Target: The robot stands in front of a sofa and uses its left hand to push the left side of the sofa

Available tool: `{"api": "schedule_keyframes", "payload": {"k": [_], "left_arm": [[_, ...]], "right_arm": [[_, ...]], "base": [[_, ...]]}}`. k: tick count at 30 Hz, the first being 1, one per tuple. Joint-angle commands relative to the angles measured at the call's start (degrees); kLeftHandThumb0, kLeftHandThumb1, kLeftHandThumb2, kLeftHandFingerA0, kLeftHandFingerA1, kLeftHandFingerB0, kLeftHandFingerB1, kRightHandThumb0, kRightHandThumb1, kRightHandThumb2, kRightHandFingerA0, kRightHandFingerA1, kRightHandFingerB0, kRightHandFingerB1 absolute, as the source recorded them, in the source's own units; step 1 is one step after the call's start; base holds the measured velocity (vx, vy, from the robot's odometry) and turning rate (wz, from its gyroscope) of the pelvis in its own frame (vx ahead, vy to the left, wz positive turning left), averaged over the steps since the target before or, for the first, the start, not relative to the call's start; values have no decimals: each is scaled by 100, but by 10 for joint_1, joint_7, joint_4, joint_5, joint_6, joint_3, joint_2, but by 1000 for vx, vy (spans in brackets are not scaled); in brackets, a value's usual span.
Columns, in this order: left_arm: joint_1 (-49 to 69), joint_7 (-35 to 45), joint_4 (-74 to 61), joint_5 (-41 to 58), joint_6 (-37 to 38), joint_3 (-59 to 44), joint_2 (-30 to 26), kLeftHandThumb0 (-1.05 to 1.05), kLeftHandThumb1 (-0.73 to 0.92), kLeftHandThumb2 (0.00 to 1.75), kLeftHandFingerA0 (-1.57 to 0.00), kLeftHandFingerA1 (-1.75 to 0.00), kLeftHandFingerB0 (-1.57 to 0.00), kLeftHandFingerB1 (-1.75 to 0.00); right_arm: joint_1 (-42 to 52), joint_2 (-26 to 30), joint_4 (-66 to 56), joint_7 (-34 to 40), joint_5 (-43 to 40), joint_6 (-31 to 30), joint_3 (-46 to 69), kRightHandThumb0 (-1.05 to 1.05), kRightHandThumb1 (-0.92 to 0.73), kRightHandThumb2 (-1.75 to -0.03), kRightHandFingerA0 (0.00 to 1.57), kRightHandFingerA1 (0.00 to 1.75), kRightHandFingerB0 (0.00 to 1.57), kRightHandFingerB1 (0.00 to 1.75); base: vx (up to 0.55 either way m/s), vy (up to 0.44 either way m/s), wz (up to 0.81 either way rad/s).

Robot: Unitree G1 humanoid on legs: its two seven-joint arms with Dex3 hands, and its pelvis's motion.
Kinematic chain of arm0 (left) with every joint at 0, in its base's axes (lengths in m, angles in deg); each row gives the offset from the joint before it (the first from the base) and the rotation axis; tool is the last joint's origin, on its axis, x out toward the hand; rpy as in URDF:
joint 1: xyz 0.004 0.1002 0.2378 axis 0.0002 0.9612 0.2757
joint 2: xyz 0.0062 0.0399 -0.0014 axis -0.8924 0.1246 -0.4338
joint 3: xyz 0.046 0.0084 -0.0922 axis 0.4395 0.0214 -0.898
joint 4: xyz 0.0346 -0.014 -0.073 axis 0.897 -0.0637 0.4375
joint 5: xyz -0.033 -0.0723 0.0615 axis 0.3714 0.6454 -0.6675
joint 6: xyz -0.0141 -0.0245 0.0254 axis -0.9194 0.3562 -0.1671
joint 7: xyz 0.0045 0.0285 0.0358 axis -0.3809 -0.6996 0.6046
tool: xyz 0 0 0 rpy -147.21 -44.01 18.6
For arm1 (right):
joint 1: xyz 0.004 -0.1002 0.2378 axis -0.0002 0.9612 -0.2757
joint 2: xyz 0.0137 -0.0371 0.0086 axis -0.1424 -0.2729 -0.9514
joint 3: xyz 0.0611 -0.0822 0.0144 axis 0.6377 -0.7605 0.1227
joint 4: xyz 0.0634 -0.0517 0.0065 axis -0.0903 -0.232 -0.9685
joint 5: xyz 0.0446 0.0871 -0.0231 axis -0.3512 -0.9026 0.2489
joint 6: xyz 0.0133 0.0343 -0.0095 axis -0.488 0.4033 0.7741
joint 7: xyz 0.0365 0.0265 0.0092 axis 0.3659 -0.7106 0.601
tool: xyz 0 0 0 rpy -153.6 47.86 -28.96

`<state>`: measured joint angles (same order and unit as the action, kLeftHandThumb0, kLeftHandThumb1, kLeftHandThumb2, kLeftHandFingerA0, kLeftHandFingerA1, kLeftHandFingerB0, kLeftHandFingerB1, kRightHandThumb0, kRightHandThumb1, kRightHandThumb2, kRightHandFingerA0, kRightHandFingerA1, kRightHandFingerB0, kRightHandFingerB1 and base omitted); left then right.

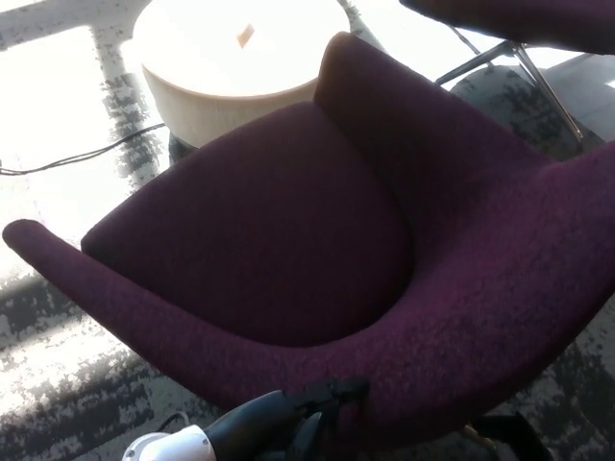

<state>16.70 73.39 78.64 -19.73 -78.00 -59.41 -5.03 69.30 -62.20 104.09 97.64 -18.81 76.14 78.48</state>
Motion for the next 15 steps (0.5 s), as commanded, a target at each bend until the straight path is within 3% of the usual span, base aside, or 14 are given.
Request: {"api": "schedule_keyframes", "payload": {"k": [1,2,4,5,7,8,13,14,15], "left_arm": [[15,39,4,-4,-11,12,22,-90,92,126,0,-18,0,-10],[15,39,6,-5,-9,11,25,-90,92,126,0,-18,0,-9],[15,40,5,-5,-14,10,24,-90,92,126,0,-17,0,-9],[15,39,2,-7,-15,10,23,-90,92,126,0,-17,0,-9],[16,33,-5,-15,-18,12,19,-89,92,126,0,-18,0,-10],[17,35,-10,-12,-20,11,18,-89,92,126,0,-19,0,-10],[9,40,1,-14,-16,6,14,-91,92,127,0,-17,0,-8],[7,40,4,-14,-19,5,15,-94,92,127,0,-13,0,-5],[4,39,7,-14,-22,4,15,-94,92,127,0,-13,0,-5]], "right_arm": [[-1,8,3,-3,-5,4,5,-105,-63,-144,81,135,9,95],[-2,8,3,-3,-5,6,5,-105,-61,-142,92,141,15,98],[-2,9,3,-1,-3,5,4,-105,-60,-142,94,141,16,99],[-3,9,3,0,-2,6,4,-105,-60,-142,106,148,24,103],[-5,10,3,1,-1,4,3,-105,-60,-142,99,144,19,100],[-5,11,3,4,1,5,1,-105,-61,-143,84,137,14,98],[-5,13,3,14,9,5,-8,-105,-63,-145,70,131,5,95],[-5,13,3,14,8,4,-8,-100,-61,-142,55,119,0,88],[-5,14,2,13,7,5,-7,-98,-60,-141,52,116,0,87]], "base": [[0,0,0],[0,0,0],[0,0,0],[0,0,0],[0,0,0],[0,0,0],[0,0,0],[0,0,0],[0,0,0]]}}
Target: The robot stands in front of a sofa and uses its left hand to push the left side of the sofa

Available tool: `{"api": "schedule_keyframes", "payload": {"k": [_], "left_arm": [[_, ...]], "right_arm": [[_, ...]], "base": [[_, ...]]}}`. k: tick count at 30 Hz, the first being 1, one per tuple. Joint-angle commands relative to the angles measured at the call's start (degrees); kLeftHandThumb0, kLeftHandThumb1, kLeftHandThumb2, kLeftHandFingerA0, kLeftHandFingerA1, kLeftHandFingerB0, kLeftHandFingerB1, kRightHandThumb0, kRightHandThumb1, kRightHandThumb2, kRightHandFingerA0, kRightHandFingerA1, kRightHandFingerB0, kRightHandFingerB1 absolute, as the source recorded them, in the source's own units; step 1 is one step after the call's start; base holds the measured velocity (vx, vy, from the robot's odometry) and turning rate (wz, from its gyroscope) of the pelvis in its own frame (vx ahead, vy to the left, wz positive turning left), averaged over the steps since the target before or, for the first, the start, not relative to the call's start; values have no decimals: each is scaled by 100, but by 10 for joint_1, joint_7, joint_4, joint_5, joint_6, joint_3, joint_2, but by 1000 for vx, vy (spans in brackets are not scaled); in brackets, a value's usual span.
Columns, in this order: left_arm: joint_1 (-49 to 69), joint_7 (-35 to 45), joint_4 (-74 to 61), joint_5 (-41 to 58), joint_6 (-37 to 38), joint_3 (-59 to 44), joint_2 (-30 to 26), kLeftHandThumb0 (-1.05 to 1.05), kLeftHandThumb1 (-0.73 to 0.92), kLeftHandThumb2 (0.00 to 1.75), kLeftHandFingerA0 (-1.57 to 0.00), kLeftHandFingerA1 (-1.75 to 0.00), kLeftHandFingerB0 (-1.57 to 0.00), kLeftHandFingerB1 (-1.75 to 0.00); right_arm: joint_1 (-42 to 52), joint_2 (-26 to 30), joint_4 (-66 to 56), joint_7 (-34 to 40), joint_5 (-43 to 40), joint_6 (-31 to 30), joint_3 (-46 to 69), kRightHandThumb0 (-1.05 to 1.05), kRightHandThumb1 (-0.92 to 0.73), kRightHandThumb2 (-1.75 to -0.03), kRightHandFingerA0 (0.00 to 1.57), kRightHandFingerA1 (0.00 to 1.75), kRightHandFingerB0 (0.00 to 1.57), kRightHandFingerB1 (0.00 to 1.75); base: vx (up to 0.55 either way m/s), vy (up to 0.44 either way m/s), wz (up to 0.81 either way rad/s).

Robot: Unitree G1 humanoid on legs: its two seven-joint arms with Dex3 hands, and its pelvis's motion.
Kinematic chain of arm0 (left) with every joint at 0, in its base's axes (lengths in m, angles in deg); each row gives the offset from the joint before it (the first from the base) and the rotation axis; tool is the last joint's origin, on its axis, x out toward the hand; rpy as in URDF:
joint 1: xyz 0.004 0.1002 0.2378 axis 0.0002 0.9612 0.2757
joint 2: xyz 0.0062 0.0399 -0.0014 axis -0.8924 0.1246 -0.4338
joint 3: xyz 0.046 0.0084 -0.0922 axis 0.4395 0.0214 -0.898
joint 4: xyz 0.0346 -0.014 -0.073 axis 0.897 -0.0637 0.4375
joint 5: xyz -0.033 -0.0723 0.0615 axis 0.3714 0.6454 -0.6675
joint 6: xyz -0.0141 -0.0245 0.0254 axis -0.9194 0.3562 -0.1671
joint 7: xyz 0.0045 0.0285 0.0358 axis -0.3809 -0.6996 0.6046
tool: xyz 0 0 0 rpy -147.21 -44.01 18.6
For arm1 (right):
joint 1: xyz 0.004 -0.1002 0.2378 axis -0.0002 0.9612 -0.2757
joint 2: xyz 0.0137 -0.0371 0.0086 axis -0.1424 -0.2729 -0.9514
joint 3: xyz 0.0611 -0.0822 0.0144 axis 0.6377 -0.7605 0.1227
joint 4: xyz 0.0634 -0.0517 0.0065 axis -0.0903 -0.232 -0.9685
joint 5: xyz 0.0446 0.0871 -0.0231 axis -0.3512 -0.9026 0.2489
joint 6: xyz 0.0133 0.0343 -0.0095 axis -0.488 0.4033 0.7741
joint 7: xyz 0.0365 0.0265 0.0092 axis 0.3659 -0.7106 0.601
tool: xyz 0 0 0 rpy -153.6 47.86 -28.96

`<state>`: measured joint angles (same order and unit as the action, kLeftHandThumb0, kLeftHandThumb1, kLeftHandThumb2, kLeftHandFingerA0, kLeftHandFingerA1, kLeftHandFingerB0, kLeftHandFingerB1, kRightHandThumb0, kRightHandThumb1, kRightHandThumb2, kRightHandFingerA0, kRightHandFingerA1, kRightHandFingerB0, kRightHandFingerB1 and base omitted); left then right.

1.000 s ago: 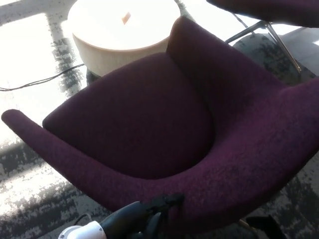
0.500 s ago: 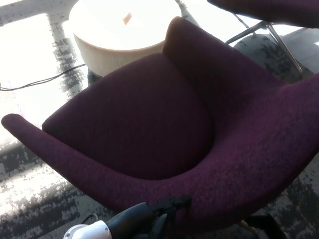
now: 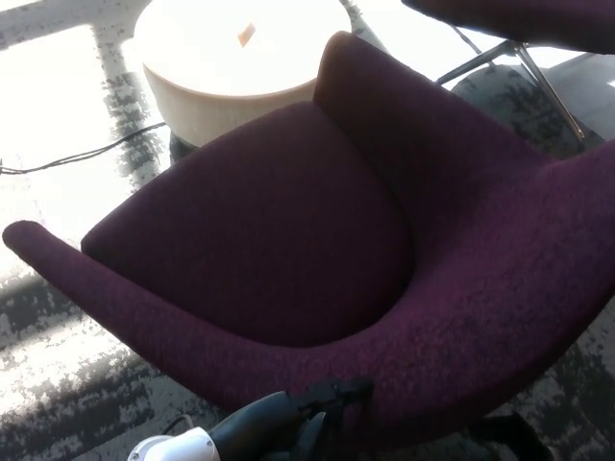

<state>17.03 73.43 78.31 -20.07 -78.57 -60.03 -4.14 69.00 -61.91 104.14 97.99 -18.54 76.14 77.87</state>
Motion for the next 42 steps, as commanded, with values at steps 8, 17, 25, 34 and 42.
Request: {"api": "schedule_keyframes", "payload": {"k": [8,17,25,34,42], "left_arm": [[2,8,5,-35,-19,4,-5,-93,91,127,0,-13,0,-7],[-11,-5,28,-44,5,-32,-23,-91,92,127,-1,-17,0,-9],[-26,-12,73,-32,0,-80,-18,-93,90,125,-1,-19,0,-8],[-45,0,122,-19,9,-127,-16,-92,89,122,-2,-20,-1,-9],[-63,-5,172,-23,18,-163,-22,-92,89,123,-2,-18,-1,-8]], "right_arm": [[1,9,3,9,2,6,1,-92,-57,-137,48,110,0,83],[-1,8,3,-1,-5,8,9,-102,-58,-139,84,134,0,88],[-1,10,3,9,4,7,0,-100,-61,-141,78,130,0,87],[0,8,4,12,5,6,0,-104,-62,-142,69,125,0,87],[1,10,4,7,5,7,-2,-101,-62,-141,78,130,0,87]], "base": [[0,0,0],[0,0,0],[0,0,0],[0,0,0],[0,0,0]]}}
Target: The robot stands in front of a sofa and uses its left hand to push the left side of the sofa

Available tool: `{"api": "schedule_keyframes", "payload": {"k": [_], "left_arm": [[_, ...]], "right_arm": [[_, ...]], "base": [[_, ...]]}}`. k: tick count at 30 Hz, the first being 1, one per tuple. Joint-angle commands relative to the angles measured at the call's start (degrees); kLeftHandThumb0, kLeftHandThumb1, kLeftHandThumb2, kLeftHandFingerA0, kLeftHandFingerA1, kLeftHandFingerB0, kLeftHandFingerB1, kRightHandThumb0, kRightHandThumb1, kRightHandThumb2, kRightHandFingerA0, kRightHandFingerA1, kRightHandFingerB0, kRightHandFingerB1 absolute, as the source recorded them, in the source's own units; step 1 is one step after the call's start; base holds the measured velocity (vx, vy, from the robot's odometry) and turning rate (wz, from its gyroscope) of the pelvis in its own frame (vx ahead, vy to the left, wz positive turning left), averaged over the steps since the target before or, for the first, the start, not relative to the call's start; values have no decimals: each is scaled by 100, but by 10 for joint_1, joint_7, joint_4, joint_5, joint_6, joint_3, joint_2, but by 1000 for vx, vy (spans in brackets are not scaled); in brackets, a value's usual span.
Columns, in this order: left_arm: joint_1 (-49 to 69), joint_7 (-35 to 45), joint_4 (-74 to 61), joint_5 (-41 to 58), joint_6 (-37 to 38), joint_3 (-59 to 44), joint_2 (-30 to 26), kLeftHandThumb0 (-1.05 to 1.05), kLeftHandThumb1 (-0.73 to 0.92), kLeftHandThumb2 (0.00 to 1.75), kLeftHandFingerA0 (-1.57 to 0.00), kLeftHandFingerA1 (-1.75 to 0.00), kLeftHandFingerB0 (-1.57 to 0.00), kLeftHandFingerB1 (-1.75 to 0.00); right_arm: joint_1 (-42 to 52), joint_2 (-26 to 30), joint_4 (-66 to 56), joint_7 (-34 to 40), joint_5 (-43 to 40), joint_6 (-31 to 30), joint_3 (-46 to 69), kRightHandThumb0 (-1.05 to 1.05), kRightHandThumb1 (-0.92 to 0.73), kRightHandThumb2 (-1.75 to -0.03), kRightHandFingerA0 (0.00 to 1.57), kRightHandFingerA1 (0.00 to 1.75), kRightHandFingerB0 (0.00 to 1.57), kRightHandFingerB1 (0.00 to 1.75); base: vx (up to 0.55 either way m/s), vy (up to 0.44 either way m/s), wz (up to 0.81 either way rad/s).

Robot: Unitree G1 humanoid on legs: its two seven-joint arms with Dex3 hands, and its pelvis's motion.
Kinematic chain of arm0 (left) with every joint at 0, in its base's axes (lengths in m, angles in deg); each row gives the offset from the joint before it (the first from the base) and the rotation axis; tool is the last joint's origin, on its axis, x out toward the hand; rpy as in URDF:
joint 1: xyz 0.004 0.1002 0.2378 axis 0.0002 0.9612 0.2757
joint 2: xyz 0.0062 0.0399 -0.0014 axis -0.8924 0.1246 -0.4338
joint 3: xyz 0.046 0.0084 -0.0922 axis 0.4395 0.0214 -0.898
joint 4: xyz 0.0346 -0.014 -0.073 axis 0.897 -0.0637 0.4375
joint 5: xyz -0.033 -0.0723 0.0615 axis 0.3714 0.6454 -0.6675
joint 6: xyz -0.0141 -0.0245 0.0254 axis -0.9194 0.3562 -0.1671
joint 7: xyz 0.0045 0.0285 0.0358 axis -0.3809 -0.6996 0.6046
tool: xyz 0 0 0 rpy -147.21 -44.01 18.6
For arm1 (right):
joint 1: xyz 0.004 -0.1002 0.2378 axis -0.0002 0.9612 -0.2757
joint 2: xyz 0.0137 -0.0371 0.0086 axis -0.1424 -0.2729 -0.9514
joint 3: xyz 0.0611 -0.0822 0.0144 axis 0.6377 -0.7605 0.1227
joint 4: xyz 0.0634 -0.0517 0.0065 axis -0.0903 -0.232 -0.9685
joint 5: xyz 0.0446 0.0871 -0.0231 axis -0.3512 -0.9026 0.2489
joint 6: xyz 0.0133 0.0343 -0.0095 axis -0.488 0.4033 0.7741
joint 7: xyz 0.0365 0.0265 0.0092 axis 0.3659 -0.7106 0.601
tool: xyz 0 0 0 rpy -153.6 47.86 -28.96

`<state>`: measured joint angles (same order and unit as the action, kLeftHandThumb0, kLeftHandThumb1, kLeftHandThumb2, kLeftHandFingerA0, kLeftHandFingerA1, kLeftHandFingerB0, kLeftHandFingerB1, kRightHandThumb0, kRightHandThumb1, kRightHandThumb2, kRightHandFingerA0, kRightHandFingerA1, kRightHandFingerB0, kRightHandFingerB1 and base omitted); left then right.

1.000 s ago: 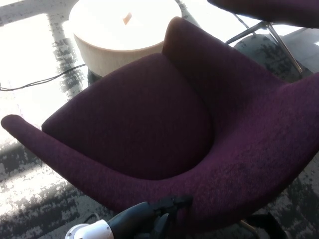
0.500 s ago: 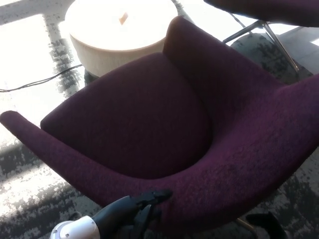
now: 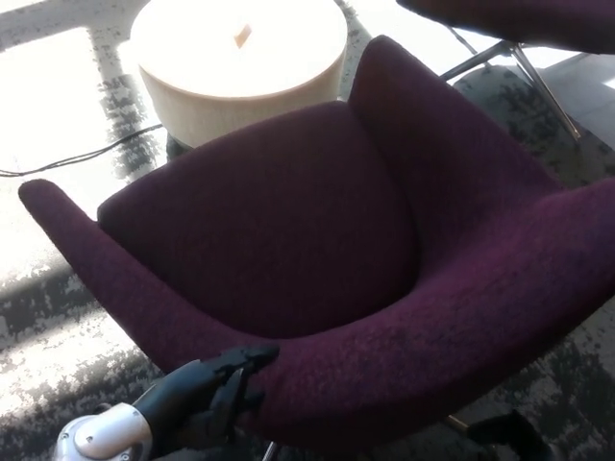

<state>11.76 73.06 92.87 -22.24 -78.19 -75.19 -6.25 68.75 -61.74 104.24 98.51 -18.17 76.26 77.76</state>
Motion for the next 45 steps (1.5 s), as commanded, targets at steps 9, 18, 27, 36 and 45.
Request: {"api": "schedule_keyframes", "payload": {"k": [9,18,27,36,45], "left_arm": [[-26,4,62,10,15,-64,-14,-90,90,121,-1,-17,0,-9],[-37,4,87,7,29,-86,-18,-91,90,122,-2,-19,-1,-9],[-51,-29,196,24,58,-163,-65,-90,83,119,-8,-36,-7,-17],[-72,-34,256,34,60,-196,-82,-89,85,120,-7,-30,-6,-15],[-76,-65,281,26,72,-216,-98,-89,84,120,-7,-37,-7,-19]], "right_arm": [[3,8,2,0,1,3,-1,-95,-60,-139,70,122,0,83],[1,8,3,-4,-1,2,1,-94,-57,-136,74,123,0,83],[6,8,4,9,9,1,-7,-99,-65,-143,71,126,0,86],[7,8,4,3,6,0,-3,-93,-58,-137,76,124,0,83],[9,9,3,6,11,2,-5,-95,-61,-139,69,121,0,83]], "base": [[0,0,0],[0,0,0],[0,0,0],[0,0,0],[0,0,0]]}}
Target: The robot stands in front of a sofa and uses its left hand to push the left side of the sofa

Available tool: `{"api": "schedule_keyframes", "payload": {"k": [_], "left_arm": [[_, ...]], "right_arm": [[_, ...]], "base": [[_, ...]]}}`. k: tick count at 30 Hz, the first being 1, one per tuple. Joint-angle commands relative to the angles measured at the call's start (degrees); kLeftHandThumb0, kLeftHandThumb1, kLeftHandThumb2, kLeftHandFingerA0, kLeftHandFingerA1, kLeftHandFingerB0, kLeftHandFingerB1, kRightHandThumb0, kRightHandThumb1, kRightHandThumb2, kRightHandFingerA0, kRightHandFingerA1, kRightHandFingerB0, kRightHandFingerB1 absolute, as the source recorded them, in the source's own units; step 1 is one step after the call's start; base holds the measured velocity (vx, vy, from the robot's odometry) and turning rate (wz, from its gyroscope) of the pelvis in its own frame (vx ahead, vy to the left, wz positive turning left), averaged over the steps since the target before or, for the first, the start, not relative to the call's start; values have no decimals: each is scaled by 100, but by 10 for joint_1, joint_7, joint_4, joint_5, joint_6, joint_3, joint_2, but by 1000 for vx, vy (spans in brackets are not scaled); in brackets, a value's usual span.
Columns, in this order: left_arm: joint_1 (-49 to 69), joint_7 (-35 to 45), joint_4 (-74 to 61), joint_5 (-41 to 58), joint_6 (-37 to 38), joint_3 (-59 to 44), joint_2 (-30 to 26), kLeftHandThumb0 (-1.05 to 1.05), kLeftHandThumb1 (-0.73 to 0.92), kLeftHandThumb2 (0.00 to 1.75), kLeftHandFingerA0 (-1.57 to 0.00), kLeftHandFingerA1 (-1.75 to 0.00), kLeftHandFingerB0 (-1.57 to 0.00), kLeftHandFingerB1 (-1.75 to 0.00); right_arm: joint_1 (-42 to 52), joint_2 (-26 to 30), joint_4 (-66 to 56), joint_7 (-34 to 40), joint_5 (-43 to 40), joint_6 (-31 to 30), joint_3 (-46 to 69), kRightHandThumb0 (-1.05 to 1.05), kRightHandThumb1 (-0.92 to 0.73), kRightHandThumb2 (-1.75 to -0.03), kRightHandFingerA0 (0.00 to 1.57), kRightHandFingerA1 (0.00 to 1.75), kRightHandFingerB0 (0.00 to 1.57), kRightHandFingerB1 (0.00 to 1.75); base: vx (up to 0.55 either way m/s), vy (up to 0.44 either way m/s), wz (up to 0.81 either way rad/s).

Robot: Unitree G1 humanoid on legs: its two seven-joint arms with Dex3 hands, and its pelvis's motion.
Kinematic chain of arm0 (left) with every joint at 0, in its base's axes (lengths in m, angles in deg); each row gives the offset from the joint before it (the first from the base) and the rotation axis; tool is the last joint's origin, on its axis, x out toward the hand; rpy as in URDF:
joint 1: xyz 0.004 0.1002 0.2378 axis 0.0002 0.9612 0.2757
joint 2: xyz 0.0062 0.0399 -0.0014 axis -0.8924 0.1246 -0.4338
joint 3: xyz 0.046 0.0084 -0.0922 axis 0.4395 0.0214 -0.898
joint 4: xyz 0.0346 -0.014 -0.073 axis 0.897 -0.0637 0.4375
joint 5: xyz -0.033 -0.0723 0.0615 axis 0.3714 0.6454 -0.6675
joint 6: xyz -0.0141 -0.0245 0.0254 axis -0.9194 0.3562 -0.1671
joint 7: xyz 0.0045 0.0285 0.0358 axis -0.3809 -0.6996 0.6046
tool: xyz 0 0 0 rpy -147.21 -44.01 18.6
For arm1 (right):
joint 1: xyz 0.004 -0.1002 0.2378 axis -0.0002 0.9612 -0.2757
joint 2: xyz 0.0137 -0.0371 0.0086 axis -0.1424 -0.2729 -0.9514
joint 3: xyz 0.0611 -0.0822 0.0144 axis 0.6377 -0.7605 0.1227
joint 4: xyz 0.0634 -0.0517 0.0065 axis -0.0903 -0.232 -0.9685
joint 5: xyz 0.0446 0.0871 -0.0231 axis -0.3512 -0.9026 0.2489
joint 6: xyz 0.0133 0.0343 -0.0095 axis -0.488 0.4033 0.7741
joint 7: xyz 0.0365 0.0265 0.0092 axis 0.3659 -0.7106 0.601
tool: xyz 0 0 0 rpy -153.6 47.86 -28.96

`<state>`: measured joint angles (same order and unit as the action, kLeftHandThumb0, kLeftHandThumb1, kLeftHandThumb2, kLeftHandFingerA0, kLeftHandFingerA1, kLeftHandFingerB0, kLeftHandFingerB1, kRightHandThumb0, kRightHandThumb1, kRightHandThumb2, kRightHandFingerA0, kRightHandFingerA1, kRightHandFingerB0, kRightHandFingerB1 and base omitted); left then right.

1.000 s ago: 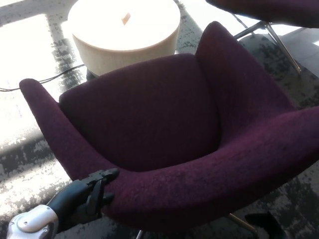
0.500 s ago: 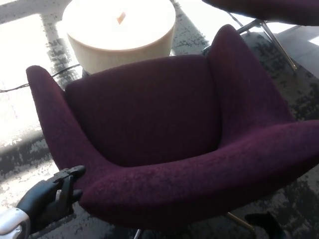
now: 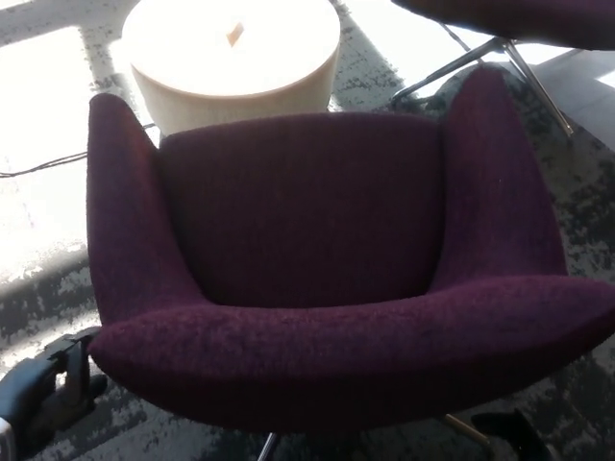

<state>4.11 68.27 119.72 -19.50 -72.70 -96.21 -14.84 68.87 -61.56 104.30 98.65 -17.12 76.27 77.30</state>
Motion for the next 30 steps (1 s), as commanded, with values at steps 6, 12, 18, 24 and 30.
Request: {"api": "schedule_keyframes", "payload": {"k": [6,12,18,24,30], "left_arm": [[8,-18,25,1,31,-16,-22,-85,82,119,-3,-39,-8,-21],[11,-20,26,1,35,-19,-23,-87,85,119,-6,-40,-10,-21],[13,-18,23,3,36,-24,-22,-87,84,118,-8,-42,-9,-23],[22,-8,25,37,15,-57,-14,-87,86,122,-7,-39,-5,-18],[85,28,7,114,26,-150,39,-91,88,120,-7,-30,-5,-12]], "right_arm": [[7,7,3,7,1,2,-2,-93,-59,-139,73,123,0,83],[8,9,3,9,5,1,-7,-92,-59,-138,65,119,0,83],[7,8,3,6,2,2,-6,-95,-59,-139,68,120,0,84],[10,10,3,7,6,-2,-9,-87,-56,-136,48,106,0,80],[15,13,4,6,5,-4,-11,-87,-56,-135,41,103,0,79]], "base": [[0,0,0],[0,0,0],[0,0,0],[0,0,0],[0,0,0]]}}
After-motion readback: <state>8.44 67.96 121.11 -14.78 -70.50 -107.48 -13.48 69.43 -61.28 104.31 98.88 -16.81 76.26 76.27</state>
